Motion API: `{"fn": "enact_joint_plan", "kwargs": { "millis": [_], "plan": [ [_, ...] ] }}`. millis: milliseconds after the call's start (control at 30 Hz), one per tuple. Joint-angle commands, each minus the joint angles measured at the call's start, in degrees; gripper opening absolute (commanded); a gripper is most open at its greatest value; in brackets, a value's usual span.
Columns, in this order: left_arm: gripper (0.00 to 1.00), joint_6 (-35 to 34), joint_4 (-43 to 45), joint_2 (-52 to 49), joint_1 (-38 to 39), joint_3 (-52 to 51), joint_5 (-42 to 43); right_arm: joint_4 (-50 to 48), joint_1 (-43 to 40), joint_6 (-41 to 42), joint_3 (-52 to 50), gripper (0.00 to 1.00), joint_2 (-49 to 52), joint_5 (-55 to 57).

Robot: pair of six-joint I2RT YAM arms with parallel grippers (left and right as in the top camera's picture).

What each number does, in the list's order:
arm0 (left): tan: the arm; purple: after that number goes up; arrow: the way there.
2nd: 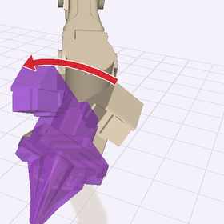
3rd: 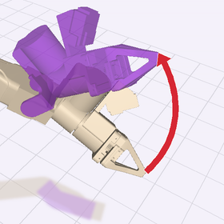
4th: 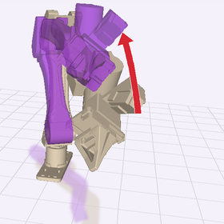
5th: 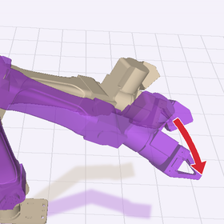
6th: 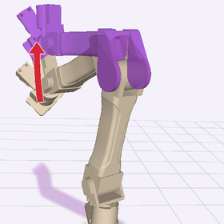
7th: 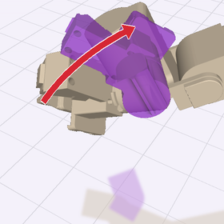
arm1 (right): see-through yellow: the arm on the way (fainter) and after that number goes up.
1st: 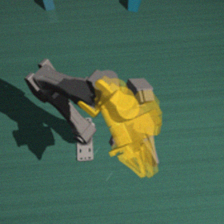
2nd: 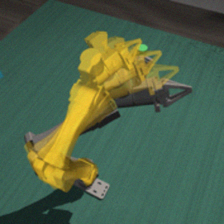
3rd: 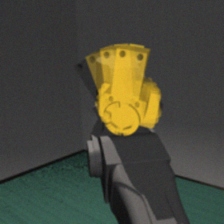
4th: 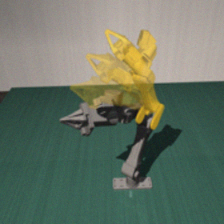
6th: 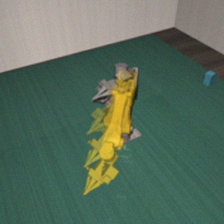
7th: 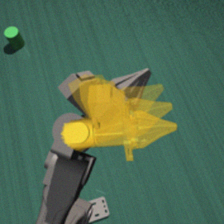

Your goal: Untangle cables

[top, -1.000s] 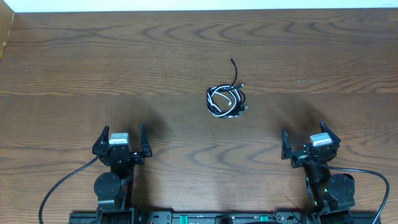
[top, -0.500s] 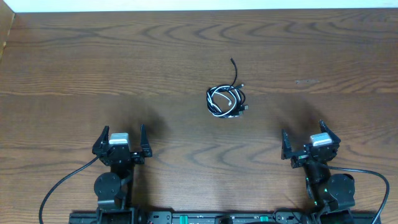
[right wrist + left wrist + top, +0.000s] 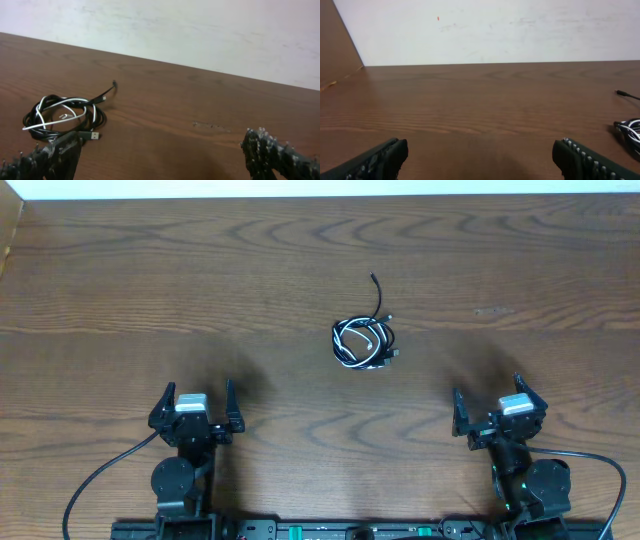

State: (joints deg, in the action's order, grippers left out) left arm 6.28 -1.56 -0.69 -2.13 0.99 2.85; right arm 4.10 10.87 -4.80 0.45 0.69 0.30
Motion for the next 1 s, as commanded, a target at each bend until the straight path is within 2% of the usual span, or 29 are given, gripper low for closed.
{"fn": "enact_joint_plan", "kwargs": {
  "millis": [0, 967],
  "plan": [
    [0.98, 0.76, -2.4, 0.35, 0.07, -0.76, -0.96, 0.17, 0.37, 0.68, -0.13, 0.99, -0.31, 0.66],
    [0.98, 0.74, -2.27, 0.35, 0.07, -0.76, -0.94, -0.48, 0.37, 1.57, -0.13, 0.99, -0.31, 0.39]
  ]
}}
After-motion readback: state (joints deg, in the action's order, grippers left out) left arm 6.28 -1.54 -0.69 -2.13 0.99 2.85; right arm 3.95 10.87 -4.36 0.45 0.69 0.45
